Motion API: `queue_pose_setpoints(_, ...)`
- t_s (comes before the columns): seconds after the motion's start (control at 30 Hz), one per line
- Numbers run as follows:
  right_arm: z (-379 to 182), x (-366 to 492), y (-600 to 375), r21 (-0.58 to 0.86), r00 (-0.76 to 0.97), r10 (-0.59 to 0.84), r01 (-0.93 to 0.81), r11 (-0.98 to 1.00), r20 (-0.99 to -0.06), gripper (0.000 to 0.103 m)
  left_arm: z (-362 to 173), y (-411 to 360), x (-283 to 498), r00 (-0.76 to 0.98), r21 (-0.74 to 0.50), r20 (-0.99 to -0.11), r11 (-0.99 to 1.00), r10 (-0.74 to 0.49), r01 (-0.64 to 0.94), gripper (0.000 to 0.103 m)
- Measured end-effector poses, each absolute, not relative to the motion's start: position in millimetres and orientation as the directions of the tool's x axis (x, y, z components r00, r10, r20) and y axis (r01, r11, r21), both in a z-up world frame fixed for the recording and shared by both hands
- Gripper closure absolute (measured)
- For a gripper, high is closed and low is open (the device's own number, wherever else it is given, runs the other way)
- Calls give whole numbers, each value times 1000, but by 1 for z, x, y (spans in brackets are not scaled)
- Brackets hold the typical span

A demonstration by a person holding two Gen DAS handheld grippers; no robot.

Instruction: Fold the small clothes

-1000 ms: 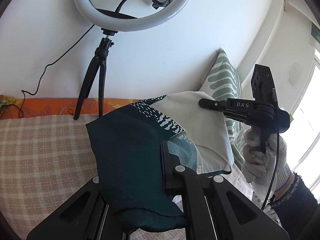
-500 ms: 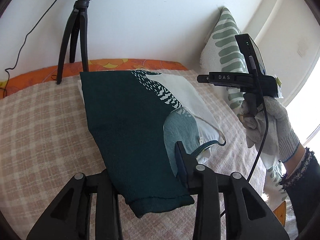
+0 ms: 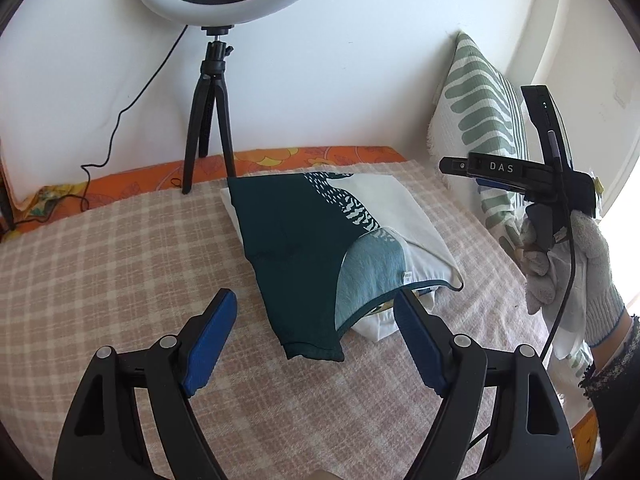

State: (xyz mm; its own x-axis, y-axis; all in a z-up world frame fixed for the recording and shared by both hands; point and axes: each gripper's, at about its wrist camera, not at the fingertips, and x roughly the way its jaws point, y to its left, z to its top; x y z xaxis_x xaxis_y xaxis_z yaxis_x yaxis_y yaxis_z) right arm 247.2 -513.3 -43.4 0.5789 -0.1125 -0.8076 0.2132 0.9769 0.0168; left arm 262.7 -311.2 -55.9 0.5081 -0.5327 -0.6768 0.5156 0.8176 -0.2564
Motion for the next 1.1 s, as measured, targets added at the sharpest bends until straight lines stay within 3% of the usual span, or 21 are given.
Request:
queue_pose_setpoints(0.43, 37, 169, -468, 33, 680, -115, 201, 979, -724, 18, 9, -261, 188, 613, -205, -579, 824, -537, 528, 22)
queue_pose_setpoints(0.67, 78, 116, -428, 31, 743, -109, 172, 985, -660, 8, 30, -221, 135, 667, -163, -523, 831, -530, 532, 22)
queue_pose_setpoints(0.87, 90, 66, -390, 59, 787, -84, 152, 987, -611, 0, 37, -193, 92, 705, -116, -481, 835, -521, 538, 18)
queue_pose_setpoints(1.03, 84, 27, -364, 35, 799, -92, 140, 989, -595, 0, 34, -179, 70, 700, -107, -488, 831, -522, 546, 17)
queue_pose_setpoints(1.1, 79, 14, -355, 29, 792, -89, 133, 991, -604, 0, 32, -175, 65, 702, -109, -491, 835, -516, 539, 11)
